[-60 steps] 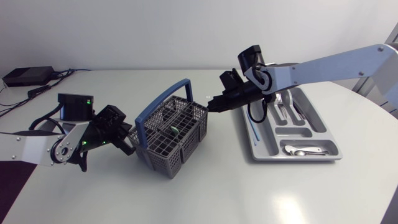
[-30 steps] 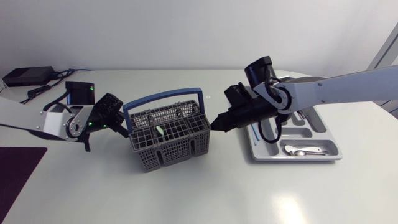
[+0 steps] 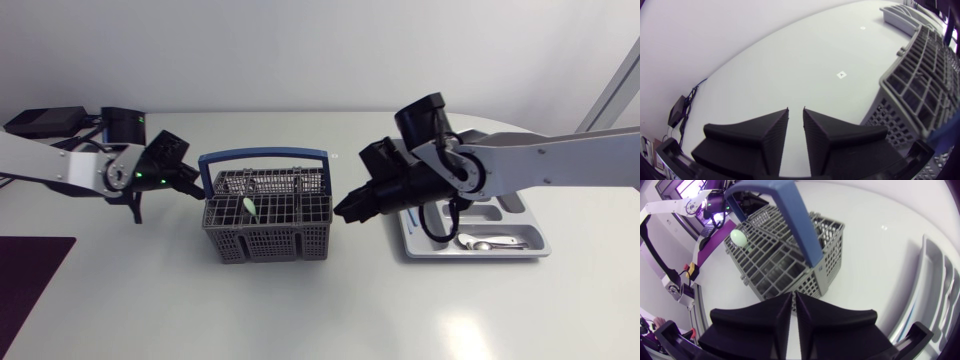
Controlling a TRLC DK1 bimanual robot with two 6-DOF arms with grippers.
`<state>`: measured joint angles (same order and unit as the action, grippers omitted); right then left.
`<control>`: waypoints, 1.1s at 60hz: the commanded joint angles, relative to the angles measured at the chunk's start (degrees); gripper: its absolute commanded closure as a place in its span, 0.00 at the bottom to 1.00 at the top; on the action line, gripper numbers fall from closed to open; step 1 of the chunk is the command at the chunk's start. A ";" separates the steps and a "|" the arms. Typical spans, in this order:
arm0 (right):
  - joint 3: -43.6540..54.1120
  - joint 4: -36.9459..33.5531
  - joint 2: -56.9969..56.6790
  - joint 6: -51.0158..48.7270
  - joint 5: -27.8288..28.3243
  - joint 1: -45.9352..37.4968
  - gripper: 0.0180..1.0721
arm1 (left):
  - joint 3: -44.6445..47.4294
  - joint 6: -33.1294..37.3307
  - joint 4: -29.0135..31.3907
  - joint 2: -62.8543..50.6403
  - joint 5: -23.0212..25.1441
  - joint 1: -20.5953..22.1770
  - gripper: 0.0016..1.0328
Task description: Unload the cutlery basket into the drawer organizer.
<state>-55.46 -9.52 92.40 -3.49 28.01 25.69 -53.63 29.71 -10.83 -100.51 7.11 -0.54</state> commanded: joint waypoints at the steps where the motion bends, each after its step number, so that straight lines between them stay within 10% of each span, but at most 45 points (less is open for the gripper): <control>1: 1.59 1.26 -4.07 -1.44 -1.38 -0.82 0.63 | 1.51 -3.17 3.80 10.51 2.73 -2.45 0.53; 32: 5.36 0.73 -13.91 -2.14 -14.47 8.67 0.54 | 4.58 -10.64 35.53 33.01 12.05 4.05 0.46; 66: 10.90 -0.94 -22.35 -2.23 -14.39 7.53 0.54 | -4.82 -29.63 39.57 18.51 14.68 17.85 0.45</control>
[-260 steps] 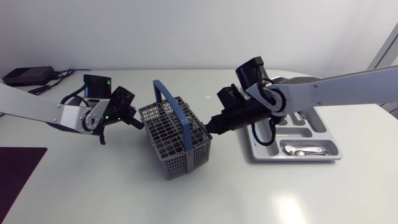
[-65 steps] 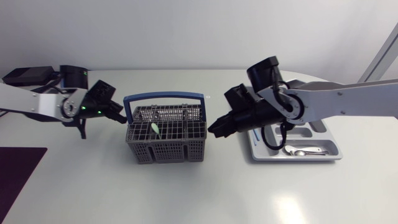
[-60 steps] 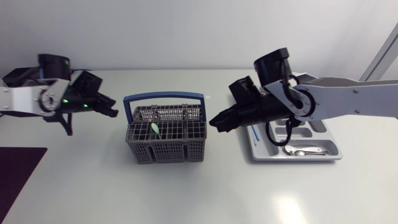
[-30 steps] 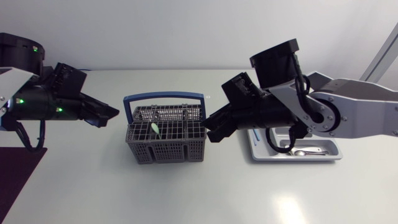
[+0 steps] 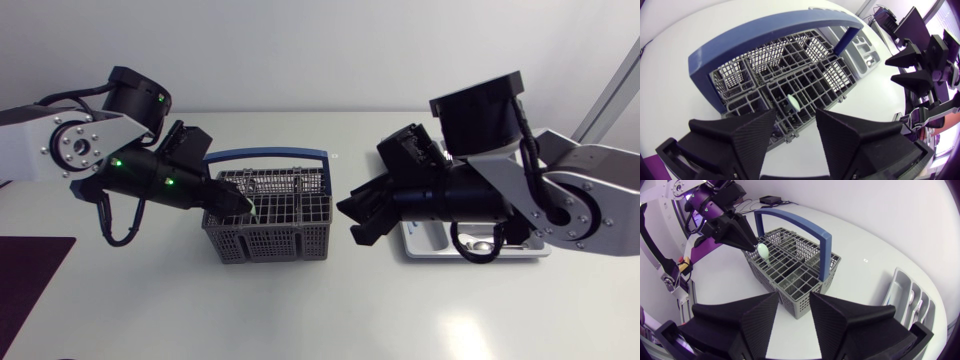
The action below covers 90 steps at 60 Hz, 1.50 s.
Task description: Unload the cutlery basket into the drawer organizer.
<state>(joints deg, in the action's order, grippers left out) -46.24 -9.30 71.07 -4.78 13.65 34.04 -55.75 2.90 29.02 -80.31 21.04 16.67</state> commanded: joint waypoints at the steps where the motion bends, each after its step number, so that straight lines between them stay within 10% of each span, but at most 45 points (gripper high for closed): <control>1: 1.77 -1.25 -1.11 -0.94 0.06 -0.91 0.54 | -2.88 -2.90 -0.27 -1.86 0.76 0.74 0.45; 24: 2.82 -1.60 -2.34 -1.29 0.15 -2.14 0.54 | -3.67 -7.91 -2.12 -5.29 -0.56 3.64 0.46; 50: 4.31 -1.60 -3.13 -1.64 0.32 -2.58 0.54 | -4.55 -9.58 -2.30 -7.40 -3.63 4.60 0.73; 59: 4.75 -1.60 -3.39 -1.82 0.32 -2.67 0.54 | -4.63 -9.84 -2.74 -7.84 -3.63 4.60 0.95; 90: 5.11 -1.60 -3.57 -2.43 0.50 -2.93 0.54 | -7.45 -9.14 1.48 -0.02 -3.55 1.97 0.97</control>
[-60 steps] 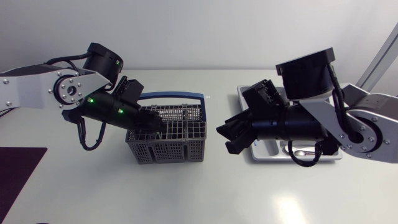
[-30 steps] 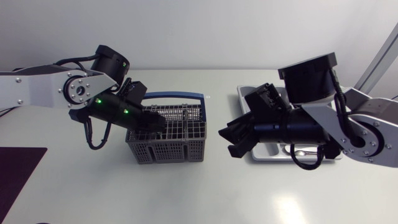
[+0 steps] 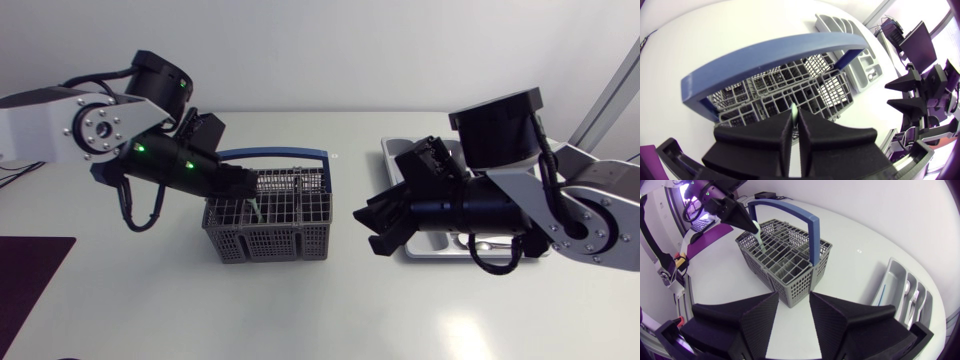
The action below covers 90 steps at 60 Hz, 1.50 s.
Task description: Unload the cutlery basket into the drawer organizer.
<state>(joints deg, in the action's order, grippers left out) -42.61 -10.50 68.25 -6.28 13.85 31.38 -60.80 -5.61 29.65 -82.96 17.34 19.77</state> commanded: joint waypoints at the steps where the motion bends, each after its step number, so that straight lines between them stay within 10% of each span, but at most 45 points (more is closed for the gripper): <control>1: 1.48 -0.40 -0.75 -0.92 0.22 -0.26 0.54 | -2.57 -0.72 1.20 3.07 0.23 -1.31 0.97; 50: 2.09 -2.33 -5.14 -1.80 2.24 0.62 0.54 | -5.03 6.57 10.43 17.92 7.53 -5.62 0.97; 90: -1.34 -14.37 -7.25 -14.72 39.33 -16.52 0.39 | 3.67 37.69 1.64 18.36 28.18 3.96 0.97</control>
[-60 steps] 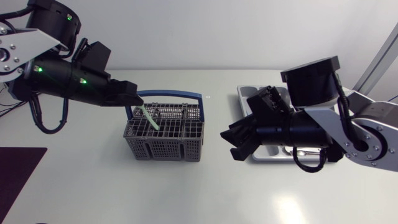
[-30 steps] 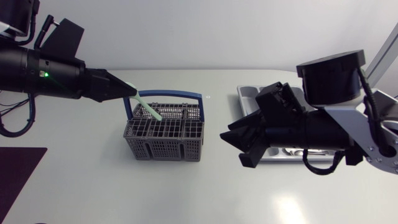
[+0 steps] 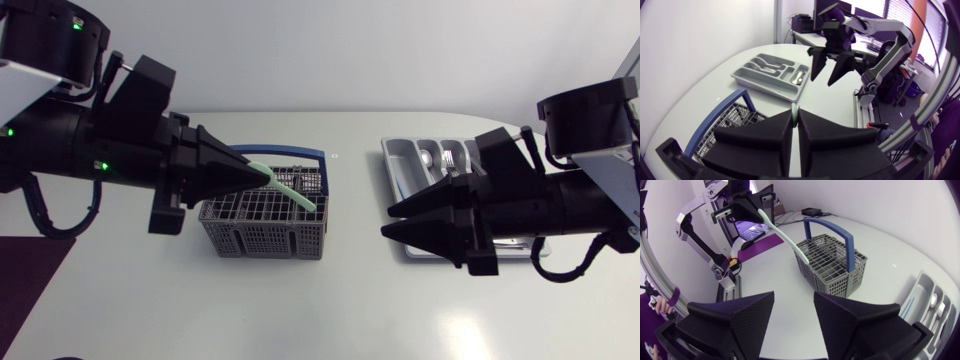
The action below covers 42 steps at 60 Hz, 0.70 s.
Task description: Unload the cutlery basket into the drawer organizer.
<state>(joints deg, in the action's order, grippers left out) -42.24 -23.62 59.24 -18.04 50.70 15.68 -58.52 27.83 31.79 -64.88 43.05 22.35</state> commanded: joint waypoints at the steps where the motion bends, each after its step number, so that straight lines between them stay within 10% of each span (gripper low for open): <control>1: -1.79 -1.34 2.02 -3.23 3.44 -1.18 0.39 | 1.57 4.60 -0.50 0.28 3.45 1.47 0.97; 21: -9.62 -11.10 14.23 -12.81 20.32 -7.42 0.39 | 1.31 10.22 -0.41 -1.83 11.62 5.16 0.97; 42: -24.47 -56.89 31.20 -54.20 27.26 -6.45 0.39 | 0.07 14.18 -4.72 -7.45 20.06 5.34 0.97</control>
<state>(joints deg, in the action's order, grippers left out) -63.64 -73.25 86.48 -58.06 76.77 8.58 -58.13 39.05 28.25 -70.59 59.94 27.94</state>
